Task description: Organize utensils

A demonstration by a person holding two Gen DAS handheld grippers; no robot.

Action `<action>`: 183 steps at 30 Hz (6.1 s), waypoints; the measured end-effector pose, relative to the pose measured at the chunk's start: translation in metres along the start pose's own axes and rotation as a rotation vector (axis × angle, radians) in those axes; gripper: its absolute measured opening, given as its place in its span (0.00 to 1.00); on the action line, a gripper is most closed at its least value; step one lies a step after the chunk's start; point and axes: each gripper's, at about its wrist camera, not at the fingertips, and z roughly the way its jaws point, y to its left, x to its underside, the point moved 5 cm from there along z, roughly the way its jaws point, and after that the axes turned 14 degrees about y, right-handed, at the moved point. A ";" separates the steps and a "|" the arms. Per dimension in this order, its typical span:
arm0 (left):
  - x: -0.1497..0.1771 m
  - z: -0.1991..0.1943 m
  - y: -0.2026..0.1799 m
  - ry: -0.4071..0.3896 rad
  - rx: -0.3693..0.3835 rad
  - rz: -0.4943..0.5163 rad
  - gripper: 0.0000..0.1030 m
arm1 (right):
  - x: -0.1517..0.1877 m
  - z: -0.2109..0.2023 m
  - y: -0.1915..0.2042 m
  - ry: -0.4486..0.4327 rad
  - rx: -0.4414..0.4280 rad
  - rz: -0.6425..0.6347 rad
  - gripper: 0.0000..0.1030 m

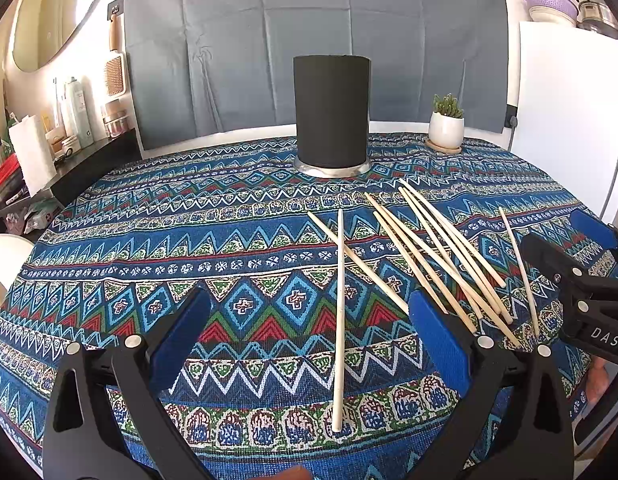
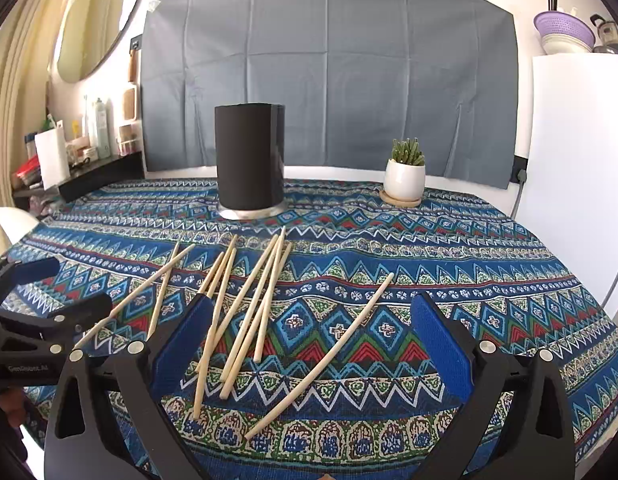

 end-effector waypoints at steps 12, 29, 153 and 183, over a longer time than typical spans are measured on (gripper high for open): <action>0.002 -0.002 -0.001 -0.011 -0.008 0.005 0.94 | 0.000 0.000 0.000 0.000 0.001 -0.001 0.92; 0.000 0.007 0.007 0.064 0.041 -0.015 0.94 | -0.002 0.016 0.000 0.122 -0.053 -0.010 0.92; -0.319 0.043 0.034 -0.582 0.581 -0.059 0.05 | -0.307 0.135 0.006 -0.369 -0.705 0.246 0.05; -0.308 0.065 0.070 -0.555 0.556 -0.140 0.62 | -0.294 0.149 -0.004 -0.369 -0.586 0.181 0.45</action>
